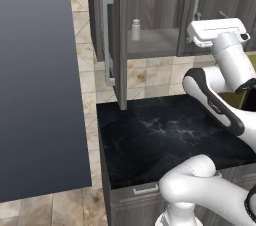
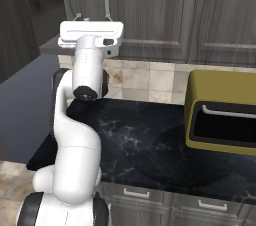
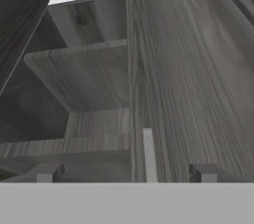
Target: The dining table condiment station is running low on shaker. Refill the condiment station by opening the cabinet and taking the shaker from the cabinet and placing it on the dining table.
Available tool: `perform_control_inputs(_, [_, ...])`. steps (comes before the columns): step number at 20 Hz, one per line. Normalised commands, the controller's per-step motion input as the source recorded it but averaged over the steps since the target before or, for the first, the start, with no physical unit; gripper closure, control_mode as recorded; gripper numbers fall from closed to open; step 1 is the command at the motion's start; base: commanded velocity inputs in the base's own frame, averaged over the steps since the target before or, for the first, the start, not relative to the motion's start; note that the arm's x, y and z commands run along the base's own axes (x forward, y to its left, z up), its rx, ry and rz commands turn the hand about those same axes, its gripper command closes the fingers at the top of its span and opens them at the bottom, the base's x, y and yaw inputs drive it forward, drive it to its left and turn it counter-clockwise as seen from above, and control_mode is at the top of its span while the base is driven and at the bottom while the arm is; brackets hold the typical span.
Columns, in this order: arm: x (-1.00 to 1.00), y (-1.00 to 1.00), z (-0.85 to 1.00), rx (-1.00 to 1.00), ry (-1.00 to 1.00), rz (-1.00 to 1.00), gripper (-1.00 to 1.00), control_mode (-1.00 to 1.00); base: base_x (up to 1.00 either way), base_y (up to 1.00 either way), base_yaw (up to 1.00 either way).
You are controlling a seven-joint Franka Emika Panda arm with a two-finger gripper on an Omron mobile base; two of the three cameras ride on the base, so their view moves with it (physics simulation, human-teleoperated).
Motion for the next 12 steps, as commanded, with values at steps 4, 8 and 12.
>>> perform_control_inputs(4, [0.13,0.0,0.0,0.0,0.0,0.0,-1.0,-1.0,0.0,0.0,0.0])
perform_control_inputs(8, [0.23,0.0,0.0,0.0,0.03,0.0,-1.0,-1.0,0.0,0.0,0.0])
perform_control_inputs(12, [0.36,-0.03,0.0,0.0,0.1,0.02,-1.0,-1.0,0.0,0.0,0.0])
